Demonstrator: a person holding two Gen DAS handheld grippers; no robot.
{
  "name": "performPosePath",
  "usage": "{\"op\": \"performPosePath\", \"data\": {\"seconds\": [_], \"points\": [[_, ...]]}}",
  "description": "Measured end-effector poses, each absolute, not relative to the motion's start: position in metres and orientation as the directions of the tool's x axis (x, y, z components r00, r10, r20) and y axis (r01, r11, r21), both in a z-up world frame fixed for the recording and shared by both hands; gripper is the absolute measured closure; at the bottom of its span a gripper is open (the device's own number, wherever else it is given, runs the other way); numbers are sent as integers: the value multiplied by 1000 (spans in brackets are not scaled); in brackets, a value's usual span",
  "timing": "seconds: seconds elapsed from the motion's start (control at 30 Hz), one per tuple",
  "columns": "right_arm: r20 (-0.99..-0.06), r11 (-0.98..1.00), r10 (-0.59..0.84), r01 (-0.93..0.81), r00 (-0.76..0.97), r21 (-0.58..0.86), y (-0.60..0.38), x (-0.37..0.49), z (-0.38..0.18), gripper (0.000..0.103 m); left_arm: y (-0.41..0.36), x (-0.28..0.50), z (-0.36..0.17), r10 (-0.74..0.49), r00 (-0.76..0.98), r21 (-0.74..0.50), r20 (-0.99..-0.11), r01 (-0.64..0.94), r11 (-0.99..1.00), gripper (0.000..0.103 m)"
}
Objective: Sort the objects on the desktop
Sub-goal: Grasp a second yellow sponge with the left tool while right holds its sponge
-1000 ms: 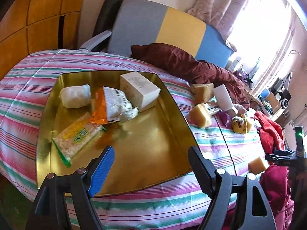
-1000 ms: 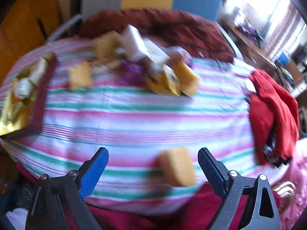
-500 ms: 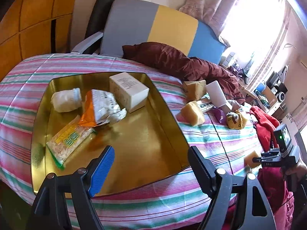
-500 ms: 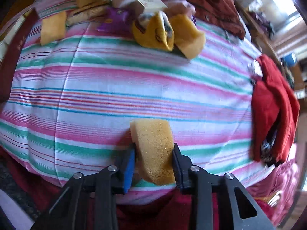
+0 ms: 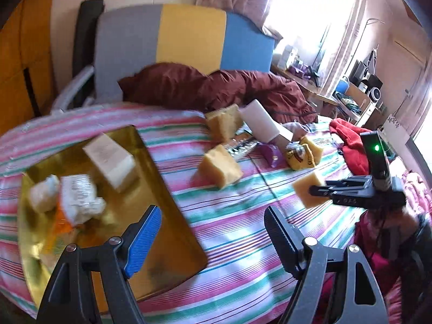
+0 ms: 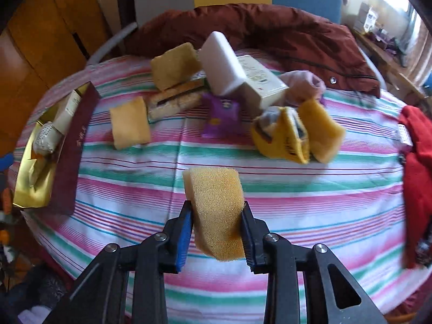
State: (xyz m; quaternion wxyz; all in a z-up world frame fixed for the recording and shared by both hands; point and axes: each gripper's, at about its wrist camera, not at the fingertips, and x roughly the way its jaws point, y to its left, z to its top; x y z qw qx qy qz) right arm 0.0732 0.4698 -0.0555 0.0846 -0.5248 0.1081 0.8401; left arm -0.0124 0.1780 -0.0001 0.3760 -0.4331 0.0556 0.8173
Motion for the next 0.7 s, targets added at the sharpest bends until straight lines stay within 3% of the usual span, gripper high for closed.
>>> {"op": "performPosePath", "data": {"seconds": [0.2,0.7], "points": [[-883,-954,18,-271,-469,125,482,74,-53,69,227,-27,-10,561,-263,-286,-785,-650,-705,24],[-862,-960,61,-267,-504,88,483,76,-43,67,321,-75,-67,356,-245,-173,-902,-550,-817,24]]}}
